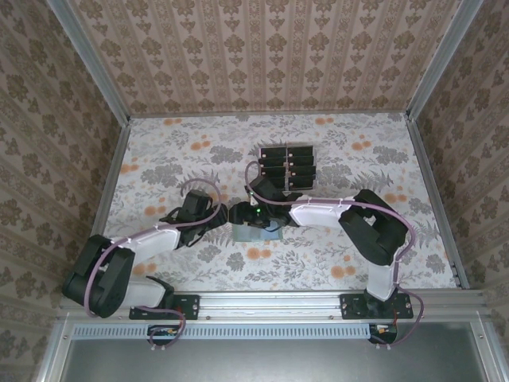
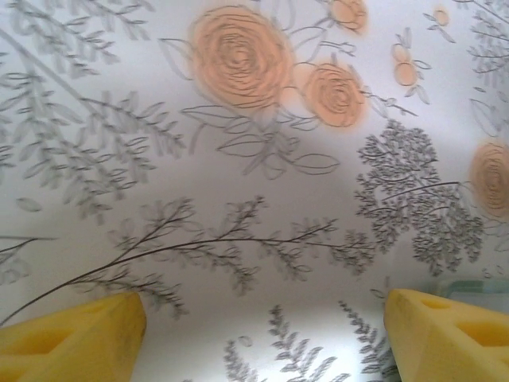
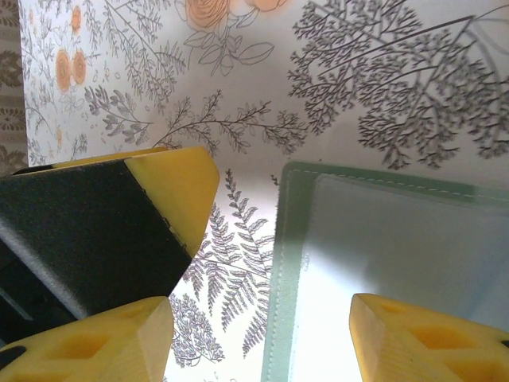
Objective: Put the credit cards into the card holder
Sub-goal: Flip over the card slot in the card holder.
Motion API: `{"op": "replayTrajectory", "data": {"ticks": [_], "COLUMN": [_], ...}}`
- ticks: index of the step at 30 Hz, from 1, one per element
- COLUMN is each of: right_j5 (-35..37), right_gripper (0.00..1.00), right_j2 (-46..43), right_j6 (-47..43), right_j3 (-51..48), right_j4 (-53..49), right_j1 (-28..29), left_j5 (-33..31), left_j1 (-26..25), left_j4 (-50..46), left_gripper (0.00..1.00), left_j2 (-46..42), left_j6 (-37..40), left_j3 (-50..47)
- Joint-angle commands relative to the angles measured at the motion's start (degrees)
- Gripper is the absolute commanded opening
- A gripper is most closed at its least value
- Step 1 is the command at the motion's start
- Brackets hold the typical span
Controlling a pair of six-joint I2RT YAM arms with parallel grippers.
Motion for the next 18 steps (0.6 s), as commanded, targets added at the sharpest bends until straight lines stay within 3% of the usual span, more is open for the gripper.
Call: {"op": "replayTrajectory", "data": {"ticks": [1,18], "right_j5": [-2.6,-5.8], "right_gripper": [0.63,0.62], "right_j2": [1.7,12.5], "right_j6": [-0.6,-4.7], "right_j3": [2.8,24.3], "right_j4": [-1.8,-7.2], "right_j1": [1.9,2.6], "left_j5": [-0.8,-2.1], "left_j1": [0.3,1.9], "left_j4": [-2.1,-5.8], "left_gripper": [0.81,0.82], "left_j2": [-1.8,-7.8], "left_j6": [-1.7,-0.9], "left_j3": [-0.8,-3.2]}}
